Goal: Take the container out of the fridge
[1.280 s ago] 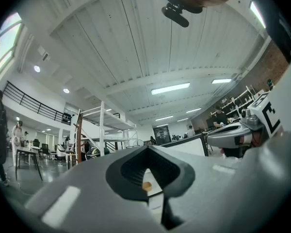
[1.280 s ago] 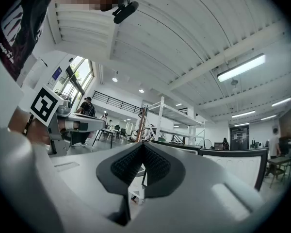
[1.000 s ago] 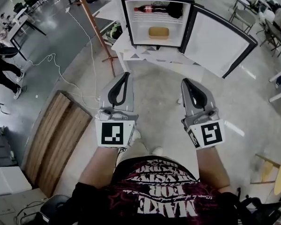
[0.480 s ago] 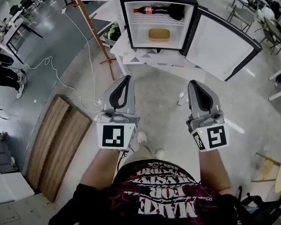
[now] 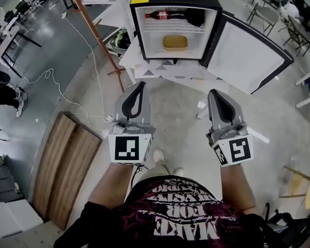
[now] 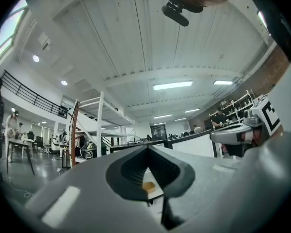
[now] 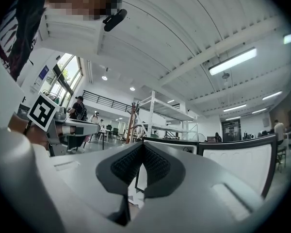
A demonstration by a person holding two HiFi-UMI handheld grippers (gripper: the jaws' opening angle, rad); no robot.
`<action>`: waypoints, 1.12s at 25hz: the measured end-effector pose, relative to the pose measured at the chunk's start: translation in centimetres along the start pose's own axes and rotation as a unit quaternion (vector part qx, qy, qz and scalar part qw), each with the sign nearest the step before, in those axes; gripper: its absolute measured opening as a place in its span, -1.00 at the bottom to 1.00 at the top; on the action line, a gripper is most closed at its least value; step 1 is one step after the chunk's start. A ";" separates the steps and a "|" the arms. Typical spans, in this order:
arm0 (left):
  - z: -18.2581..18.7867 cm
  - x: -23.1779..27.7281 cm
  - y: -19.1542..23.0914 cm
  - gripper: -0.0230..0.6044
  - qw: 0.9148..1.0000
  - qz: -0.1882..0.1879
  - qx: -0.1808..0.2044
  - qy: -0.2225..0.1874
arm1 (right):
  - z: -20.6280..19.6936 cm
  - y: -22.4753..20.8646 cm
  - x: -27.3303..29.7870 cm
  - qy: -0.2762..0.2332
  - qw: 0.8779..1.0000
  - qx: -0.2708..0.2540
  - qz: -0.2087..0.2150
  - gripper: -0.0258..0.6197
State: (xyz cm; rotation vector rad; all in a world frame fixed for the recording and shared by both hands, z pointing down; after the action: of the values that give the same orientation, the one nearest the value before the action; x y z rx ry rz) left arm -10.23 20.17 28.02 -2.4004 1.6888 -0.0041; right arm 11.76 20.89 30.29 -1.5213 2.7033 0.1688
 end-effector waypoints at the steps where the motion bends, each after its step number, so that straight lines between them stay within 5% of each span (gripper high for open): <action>1: -0.2 0.4 0.4 -0.93 1.000 0.000 -0.004 -0.001 | -0.1 -0.1 0.5 0.002 1.000 -0.001 0.000 -0.84; 28: -2.0 4.4 7.3 -0.93 0.999 -0.043 -0.016 -0.018 | 0.7 1.0 6.9 0.012 0.999 -0.012 -0.038 -0.84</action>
State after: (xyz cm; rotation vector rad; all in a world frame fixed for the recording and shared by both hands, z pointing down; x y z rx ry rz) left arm -15.71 13.36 28.23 -2.4794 1.5815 0.0521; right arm 7.25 15.60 29.09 -1.6404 2.6647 0.1816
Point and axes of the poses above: the fingertips, and each gripper's own axes: x forward along the fingers, y to its left, z out of its top, the point moved 5 cm from there along -x, backward along the fingers, and after that the axes turned 3 degrees about x, right-handed, at the moved point
